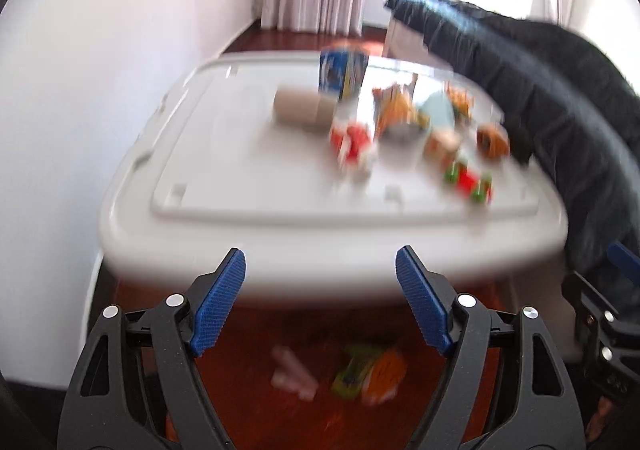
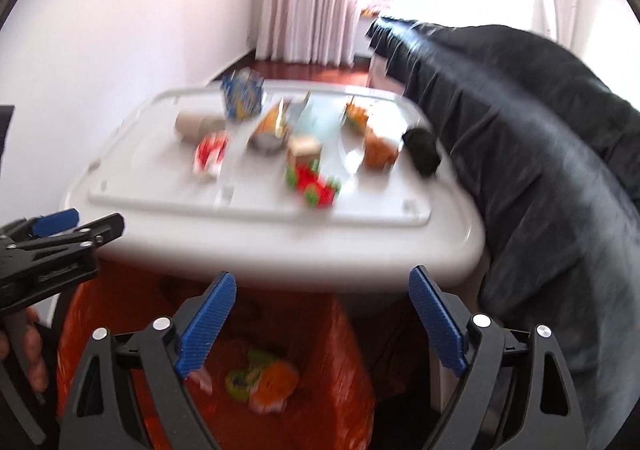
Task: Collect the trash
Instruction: 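Drop the foam tube into the bin with the left tool while the right tool drops the orange bag, then grasp the red-white paper packet with the left tool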
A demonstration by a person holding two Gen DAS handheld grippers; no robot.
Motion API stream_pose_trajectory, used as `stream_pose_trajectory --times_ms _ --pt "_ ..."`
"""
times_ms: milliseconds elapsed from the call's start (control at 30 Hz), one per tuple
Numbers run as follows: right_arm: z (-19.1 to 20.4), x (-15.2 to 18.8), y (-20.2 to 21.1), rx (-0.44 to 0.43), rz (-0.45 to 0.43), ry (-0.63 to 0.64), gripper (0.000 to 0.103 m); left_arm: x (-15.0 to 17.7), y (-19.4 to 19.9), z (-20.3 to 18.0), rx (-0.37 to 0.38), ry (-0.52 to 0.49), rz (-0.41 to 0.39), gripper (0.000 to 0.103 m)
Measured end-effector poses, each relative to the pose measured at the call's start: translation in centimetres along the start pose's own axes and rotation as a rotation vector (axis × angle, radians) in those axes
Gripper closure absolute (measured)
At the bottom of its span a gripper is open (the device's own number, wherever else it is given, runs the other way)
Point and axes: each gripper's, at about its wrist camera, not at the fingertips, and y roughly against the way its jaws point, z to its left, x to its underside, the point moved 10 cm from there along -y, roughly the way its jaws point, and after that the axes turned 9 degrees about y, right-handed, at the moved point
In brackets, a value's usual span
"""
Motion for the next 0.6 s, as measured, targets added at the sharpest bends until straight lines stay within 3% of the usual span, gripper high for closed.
stream_pose_trajectory --times_ms 100,233,433,600 --pt "-1.9 -3.4 -0.6 0.040 -0.063 -0.020 0.014 -2.8 -1.9 -1.2 0.011 0.020 -0.039 0.019" --pt "-3.4 -5.8 -2.3 0.079 -0.081 -0.026 0.014 -5.0 -6.3 -2.4 -0.015 0.018 -0.008 0.019" --pt "-3.6 -6.7 -4.6 0.074 -0.077 -0.033 0.014 -5.7 -11.4 -3.3 -0.077 -0.025 0.033 0.019" --pt "-3.8 -6.5 -6.7 0.102 -0.052 -0.012 0.014 -5.8 -13.7 -3.7 -0.077 -0.024 0.038 0.019"
